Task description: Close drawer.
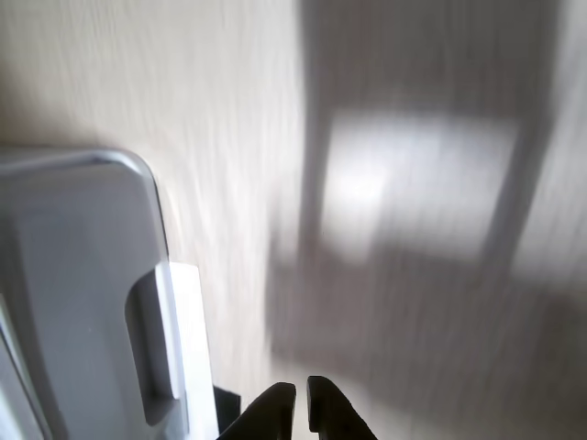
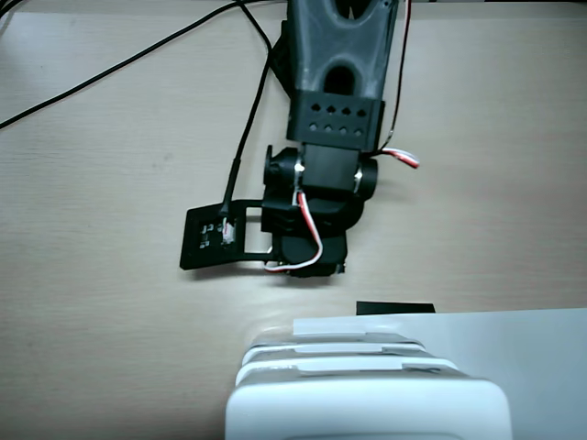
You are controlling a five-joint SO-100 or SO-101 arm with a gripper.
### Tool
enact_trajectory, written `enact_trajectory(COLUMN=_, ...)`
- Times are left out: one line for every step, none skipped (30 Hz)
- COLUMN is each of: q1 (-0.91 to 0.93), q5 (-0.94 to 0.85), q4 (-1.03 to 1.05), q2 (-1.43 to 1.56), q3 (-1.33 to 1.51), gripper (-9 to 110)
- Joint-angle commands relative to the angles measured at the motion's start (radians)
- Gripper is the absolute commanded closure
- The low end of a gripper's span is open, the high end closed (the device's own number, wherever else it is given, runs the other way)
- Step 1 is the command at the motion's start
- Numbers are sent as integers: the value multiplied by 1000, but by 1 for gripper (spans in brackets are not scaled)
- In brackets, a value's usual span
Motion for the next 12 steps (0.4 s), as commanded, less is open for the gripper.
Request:
enact_trajectory(q1=14, q5=9, q4=26, q2=43, q3=-5, gripper=101)
enact_trajectory(q1=14, q5=17, q4=37, q2=49, q3=-5, gripper=101)
enact_trajectory(q1=14, q5=21, q4=46, q2=57, q3=-3, gripper=101)
enact_trajectory(q1=14, q5=25, q4=48, q2=66, q3=3, gripper=101)
enact_trajectory(q1=14, q5=25, q4=48, q2=75, q3=11, gripper=101)
enact_trajectory(q1=14, q5=25, q4=48, q2=83, q3=17, gripper=101)
enact_trajectory(q1=14, q5=25, q4=48, q2=91, q3=21, gripper=101)
enact_trajectory(q1=14, q5=26, q4=48, q2=97, q3=26, gripper=101)
enact_trajectory(q1=12, q5=28, q4=48, q2=103, q3=32, gripper=101)
enact_trajectory(q1=9, q5=28, q4=49, q2=109, q3=37, gripper=101)
enact_trajectory(q1=6, q5=29, q4=49, q2=114, q3=43, gripper=101)
enact_trajectory(q1=2, q5=34, q4=49, q2=117, q3=49, gripper=101)
